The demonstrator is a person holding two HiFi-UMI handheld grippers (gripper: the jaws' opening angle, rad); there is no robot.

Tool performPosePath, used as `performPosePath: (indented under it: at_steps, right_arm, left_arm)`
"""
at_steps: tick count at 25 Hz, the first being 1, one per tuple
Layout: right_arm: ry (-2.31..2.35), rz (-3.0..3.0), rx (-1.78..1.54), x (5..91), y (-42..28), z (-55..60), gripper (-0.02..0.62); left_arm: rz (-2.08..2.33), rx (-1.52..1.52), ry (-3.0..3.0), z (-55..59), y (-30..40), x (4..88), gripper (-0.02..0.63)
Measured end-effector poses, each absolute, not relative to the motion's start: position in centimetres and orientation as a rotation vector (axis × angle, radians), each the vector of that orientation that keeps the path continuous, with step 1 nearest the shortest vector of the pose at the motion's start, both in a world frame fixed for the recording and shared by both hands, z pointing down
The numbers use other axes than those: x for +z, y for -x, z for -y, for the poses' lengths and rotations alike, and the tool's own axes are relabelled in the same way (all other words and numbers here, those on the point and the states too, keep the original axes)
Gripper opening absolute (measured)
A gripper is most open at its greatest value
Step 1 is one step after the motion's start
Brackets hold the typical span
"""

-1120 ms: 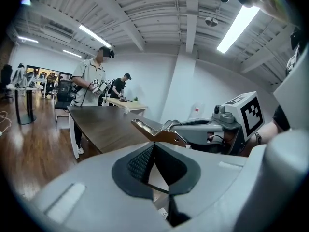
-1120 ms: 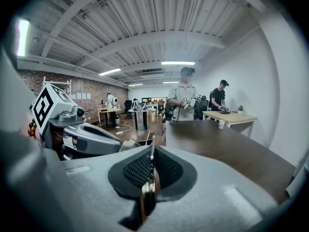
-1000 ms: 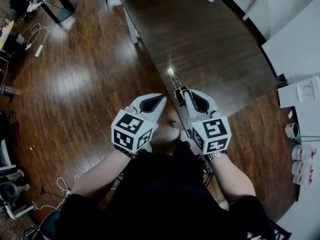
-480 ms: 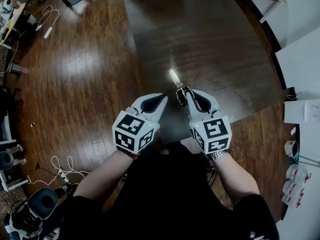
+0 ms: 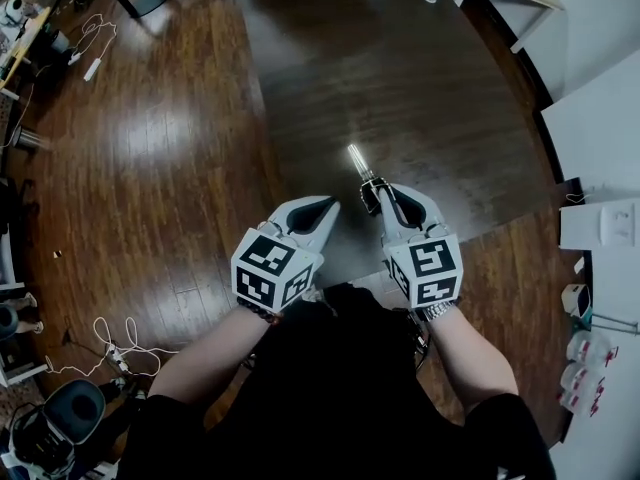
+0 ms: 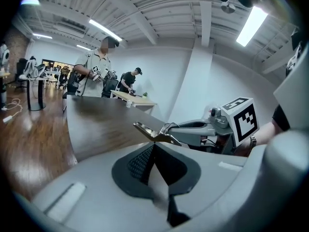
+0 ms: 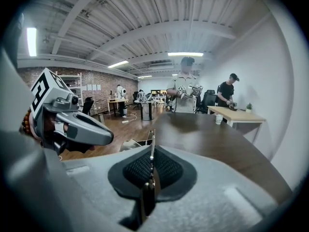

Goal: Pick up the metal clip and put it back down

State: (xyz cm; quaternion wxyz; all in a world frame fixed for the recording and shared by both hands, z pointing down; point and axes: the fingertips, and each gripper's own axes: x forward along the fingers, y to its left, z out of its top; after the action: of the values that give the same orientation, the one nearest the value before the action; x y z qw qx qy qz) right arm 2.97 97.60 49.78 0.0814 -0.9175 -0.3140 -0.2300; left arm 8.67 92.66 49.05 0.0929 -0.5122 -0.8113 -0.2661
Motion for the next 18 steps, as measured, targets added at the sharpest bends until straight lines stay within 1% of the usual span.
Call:
performPosePath:
  at_steps: [9, 18]
  right_arm:
    - [2.771, 0.932, -0.732, 50.8, 0.1, -99.4, -0.006]
    - [2.855, 0.757, -0.806, 53.8, 4.0, -105.7, -0.006]
  left_arm:
    - [2.409, -0.784, 1.533, -93.9, -5.4, 49.5, 0.017]
    - [2.294, -0.875, 1.644, -99.9, -0.1, 52.1, 0.017]
